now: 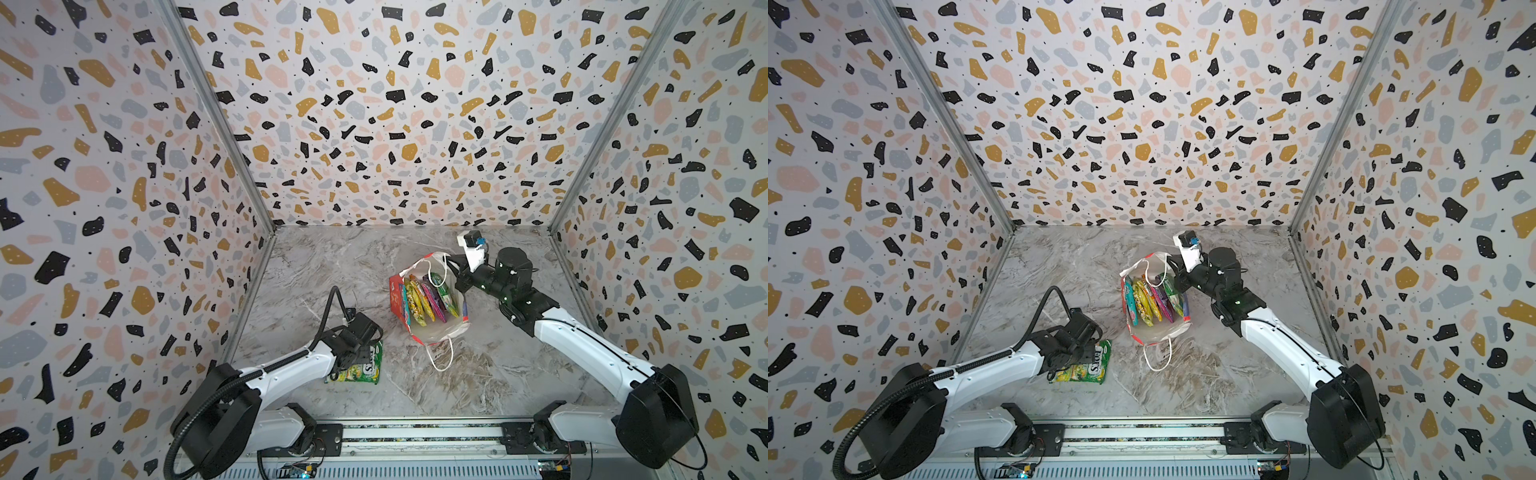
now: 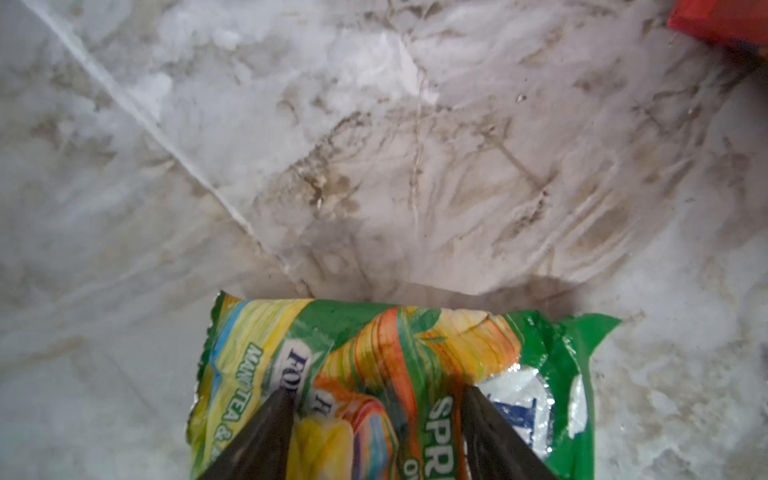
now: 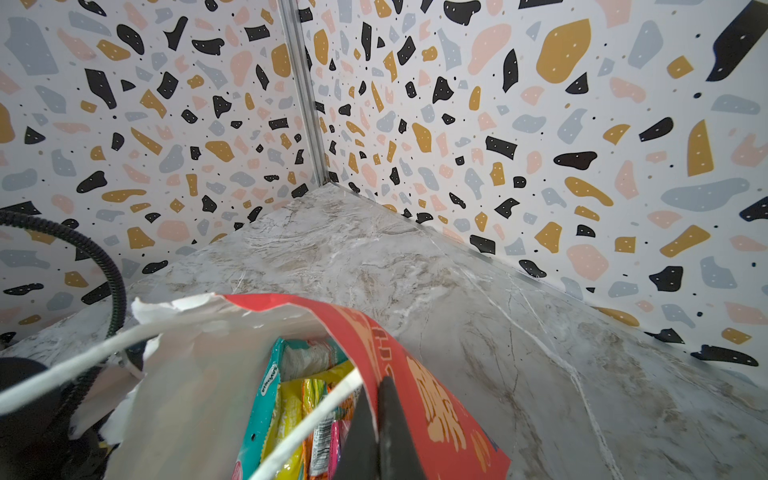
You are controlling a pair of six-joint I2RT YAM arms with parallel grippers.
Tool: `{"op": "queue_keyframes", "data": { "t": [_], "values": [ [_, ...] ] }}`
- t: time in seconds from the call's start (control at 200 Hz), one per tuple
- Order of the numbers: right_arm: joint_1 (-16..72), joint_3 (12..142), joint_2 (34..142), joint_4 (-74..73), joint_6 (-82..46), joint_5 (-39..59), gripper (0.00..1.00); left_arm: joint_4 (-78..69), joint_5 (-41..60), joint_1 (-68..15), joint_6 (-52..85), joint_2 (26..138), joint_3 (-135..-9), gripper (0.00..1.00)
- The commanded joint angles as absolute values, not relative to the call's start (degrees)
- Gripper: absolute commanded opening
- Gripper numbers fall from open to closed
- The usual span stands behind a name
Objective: Take the snacks out of the paper bag
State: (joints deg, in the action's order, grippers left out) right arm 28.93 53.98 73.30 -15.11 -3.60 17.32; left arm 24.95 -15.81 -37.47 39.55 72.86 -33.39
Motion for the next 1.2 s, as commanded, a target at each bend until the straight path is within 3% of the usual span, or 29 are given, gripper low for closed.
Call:
{"op": "queue_keyframes", "data": {
  "t": [0.0,0.526,0.641,0.861,0.941,1.196],
  "values": [
    [28.3,53.9,70.5,-18.1,-4.3,16.6,0.01,23.4,-18.8,-36.3,35.0,75.6,-36.4,0.62],
    [28.1,52.8,68.7,-19.5,-5.0,17.2,0.02,5.7,-31.7,-23.4,10.1,91.5,-50.6,0.61],
    [28.1,53.1,68.6,-19.6,-5.2,17.1,0.02,7.7,-29.9,-20.5,9.2,93.7,-56.5,0.63],
    [28.0,52.9,68.5,-19.4,-4.8,16.5,0.04,9.7,-22.4,-24.5,18.8,78.1,-49.5,0.82],
    [27.9,52.7,68.8,-19.6,-4.8,16.2,0.05,9.3,-19.7,-27.0,24.0,73.5,-43.6,0.96],
    [27.9,52.7,70.5,-19.8,-5.0,16.7,0.06,9.6,-17.3,-31.8,36.2,73.8,-34.2,0.82]
  ]
}}
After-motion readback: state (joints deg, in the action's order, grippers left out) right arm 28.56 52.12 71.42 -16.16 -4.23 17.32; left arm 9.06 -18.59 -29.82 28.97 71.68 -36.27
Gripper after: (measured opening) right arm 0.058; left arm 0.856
